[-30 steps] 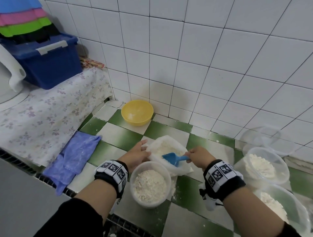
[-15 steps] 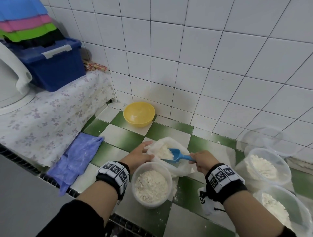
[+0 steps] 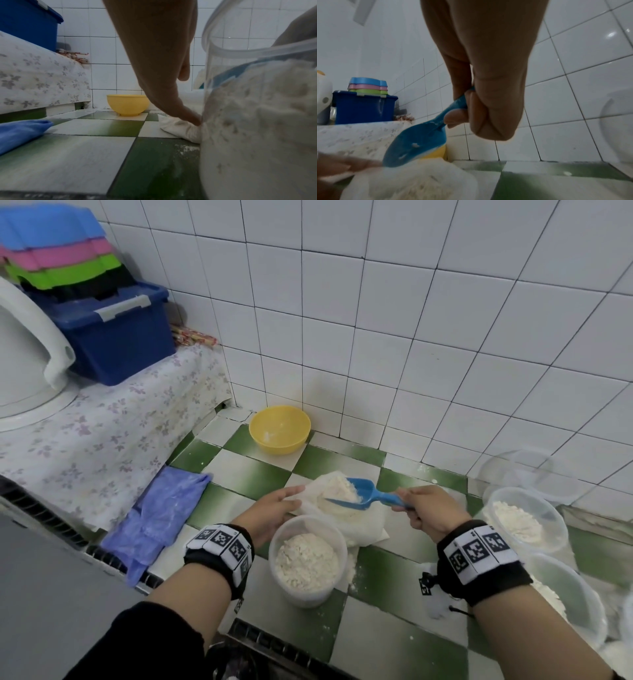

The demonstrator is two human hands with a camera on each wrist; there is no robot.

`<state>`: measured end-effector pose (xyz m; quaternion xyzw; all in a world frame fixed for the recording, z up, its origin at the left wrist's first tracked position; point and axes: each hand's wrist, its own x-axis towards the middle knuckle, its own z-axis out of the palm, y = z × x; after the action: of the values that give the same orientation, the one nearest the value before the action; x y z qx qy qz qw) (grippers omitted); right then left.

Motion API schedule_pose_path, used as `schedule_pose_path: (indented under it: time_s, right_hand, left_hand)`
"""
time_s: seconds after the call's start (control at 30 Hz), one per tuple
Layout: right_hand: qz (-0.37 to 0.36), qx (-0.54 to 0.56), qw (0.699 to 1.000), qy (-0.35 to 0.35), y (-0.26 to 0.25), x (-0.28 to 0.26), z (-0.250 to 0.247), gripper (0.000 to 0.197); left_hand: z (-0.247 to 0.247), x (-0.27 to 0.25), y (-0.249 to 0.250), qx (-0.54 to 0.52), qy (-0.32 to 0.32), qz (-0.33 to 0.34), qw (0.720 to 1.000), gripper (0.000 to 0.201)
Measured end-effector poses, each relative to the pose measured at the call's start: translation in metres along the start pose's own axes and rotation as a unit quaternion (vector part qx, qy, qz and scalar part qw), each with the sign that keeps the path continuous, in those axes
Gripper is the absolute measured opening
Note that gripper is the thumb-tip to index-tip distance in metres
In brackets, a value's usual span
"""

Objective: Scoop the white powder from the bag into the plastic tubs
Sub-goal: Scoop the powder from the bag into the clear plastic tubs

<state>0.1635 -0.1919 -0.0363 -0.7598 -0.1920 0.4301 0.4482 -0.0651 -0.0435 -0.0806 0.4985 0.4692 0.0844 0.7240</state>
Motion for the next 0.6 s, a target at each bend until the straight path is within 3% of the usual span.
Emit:
schedule_pose_path:
  time_s: [0.17, 0.33, 0.43, 0.6]
  right_hand:
    - [-0.023, 0.027, 0.997, -0.070, -0.009, -0.026, -0.010, 0.023]
    - [-0.054, -0.026, 0.988, -0.140, -0.011, -0.051, -0.005, 0.021]
    - [-0.096, -0.113, 0.980, -0.131, -0.009, -0.062, 0.005, 0.023]
    - [-0.187, -0.266, 0.941, -0.094, -0.008, -0.075, 0.023, 0.018]
  left_hand:
    - [-0.001, -0.007, 0.000, -0.036, -0.014, -0.006, 0.999, 0.038]
    - [0.003, -0.012, -0.003, -0.049, -0.017, 0.004, 0.999, 0.019]
    - [0.004, -0.017, -0.003, -0.056, -0.011, -0.005, 0.998, 0.016]
    - [0.004, -0.018, -0.004, -0.074, -0.009, -0.006, 0.997, 0.027]
